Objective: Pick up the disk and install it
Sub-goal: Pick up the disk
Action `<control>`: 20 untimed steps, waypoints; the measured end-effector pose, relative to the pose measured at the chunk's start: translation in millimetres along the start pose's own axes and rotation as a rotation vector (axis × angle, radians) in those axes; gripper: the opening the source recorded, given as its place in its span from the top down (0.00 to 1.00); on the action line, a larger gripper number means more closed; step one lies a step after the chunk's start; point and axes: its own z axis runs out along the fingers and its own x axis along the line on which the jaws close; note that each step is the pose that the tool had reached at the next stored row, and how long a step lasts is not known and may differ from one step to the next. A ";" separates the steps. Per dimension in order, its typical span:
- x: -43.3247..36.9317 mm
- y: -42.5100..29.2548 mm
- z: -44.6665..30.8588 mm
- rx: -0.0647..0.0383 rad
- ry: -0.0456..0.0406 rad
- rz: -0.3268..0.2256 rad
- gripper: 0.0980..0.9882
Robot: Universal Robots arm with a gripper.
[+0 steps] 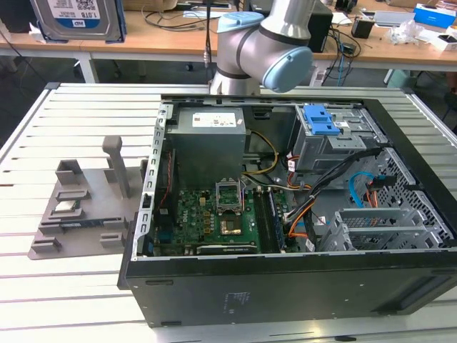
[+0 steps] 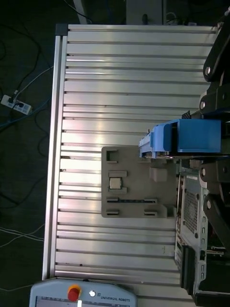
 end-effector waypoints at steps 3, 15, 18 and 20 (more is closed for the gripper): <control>0.3 -6.7 -0.4 0.000 0.0000 0.000 0.70; 1.4 -33.4 -2.0 0.000 0.0000 0.000 0.70; 1.7 -39.6 -2.3 0.000 0.0000 0.000 0.70; 1.9 -44.1 -2.6 0.000 0.0000 0.000 0.70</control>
